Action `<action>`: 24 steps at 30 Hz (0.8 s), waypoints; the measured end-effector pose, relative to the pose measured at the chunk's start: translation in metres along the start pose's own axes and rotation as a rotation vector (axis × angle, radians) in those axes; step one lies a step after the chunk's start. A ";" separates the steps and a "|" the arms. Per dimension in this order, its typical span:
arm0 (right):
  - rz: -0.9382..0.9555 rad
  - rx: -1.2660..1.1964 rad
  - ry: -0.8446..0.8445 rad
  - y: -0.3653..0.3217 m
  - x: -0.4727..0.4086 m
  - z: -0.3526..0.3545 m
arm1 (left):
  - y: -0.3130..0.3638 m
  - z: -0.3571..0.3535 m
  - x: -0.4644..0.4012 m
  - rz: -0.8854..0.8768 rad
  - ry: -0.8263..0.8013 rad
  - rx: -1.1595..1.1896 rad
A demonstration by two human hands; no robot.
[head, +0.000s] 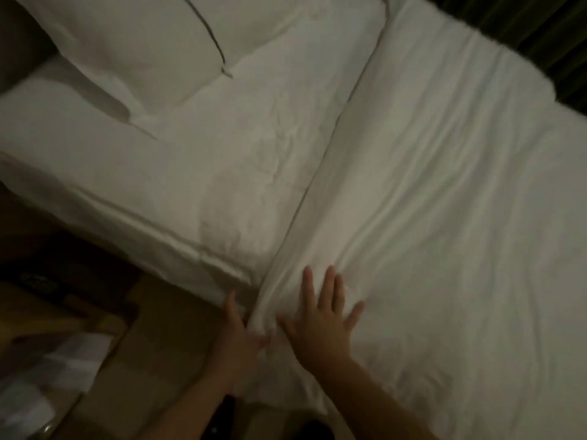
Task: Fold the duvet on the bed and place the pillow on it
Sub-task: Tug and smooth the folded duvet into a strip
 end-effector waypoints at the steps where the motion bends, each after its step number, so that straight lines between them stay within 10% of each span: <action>1: 0.012 -0.015 0.036 0.001 0.001 -0.004 | 0.001 0.001 -0.008 0.017 -0.021 -0.024; 12: 0.180 -0.114 0.108 0.025 0.033 -0.007 | -0.030 -0.021 0.011 0.070 -0.288 0.050; 24: -0.171 -0.943 0.062 0.079 0.181 0.022 | 0.047 -0.046 0.173 -0.012 -0.325 0.043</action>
Point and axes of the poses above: each hand's wrist, its own x-axis away from the middle knuckle, its own z-axis out of the back of the hand, y = z × x, the point moved 2 cm from there along -x, towards the middle knuckle
